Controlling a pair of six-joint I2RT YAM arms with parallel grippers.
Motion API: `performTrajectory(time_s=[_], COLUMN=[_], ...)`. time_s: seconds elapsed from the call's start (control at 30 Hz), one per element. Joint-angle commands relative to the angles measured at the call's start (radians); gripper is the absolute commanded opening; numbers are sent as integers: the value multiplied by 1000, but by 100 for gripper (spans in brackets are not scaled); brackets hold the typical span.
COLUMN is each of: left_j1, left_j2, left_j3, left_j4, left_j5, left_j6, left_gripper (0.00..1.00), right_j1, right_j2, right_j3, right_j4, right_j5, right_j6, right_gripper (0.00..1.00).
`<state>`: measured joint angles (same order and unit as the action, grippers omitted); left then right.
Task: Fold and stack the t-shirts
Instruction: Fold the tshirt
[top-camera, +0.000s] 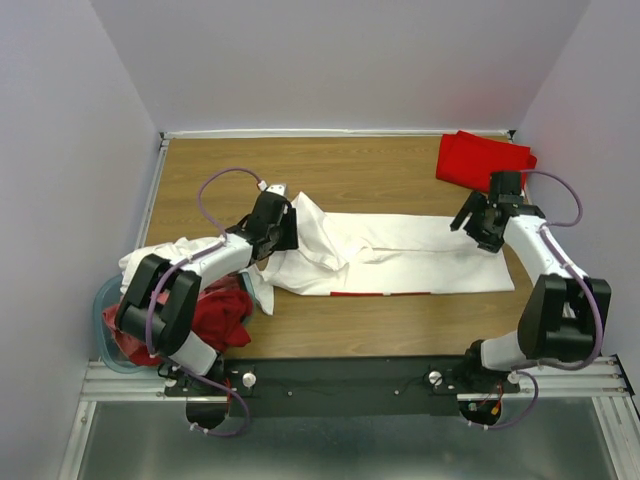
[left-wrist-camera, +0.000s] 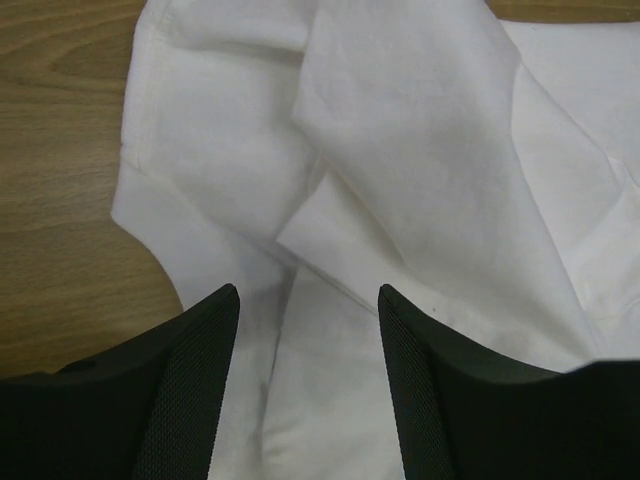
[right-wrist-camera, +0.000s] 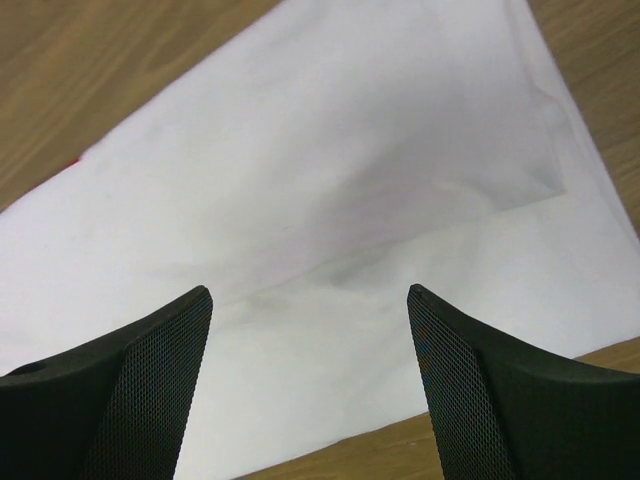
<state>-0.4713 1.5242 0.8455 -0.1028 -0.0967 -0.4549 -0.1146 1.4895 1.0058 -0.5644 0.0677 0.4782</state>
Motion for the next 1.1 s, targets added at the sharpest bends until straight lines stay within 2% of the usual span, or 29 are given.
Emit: performTrajectory(time_s=[0.0,0.37,0.47,0.9,1.0,1.07], left_j1=[34,49,49,49,49,49], left_j2=[45,148,151,194,176,166], left_j3=[23,66,64,56,41,38], left_j4=[84,126,129,115,123,123], left_j5=[0,37,52,72,55,54], left_j6=[35,53,50,35,22,19], left_gripper=[62,54,47,42,26,21], right_j1=[26,33,32,32,33,33], right_j2=[-96,-196,-199,-215,-218,-218], right_j3=[-53,-108,-118,-125,-131,-136], right_j4=[1,-41,-45,-49,-51,-51], right_j5=[-62,-109,-109,-114,-111,-118], right_j6=[42,36,30,33,33,31], right_gripper=[86,86,86,86,86,86])
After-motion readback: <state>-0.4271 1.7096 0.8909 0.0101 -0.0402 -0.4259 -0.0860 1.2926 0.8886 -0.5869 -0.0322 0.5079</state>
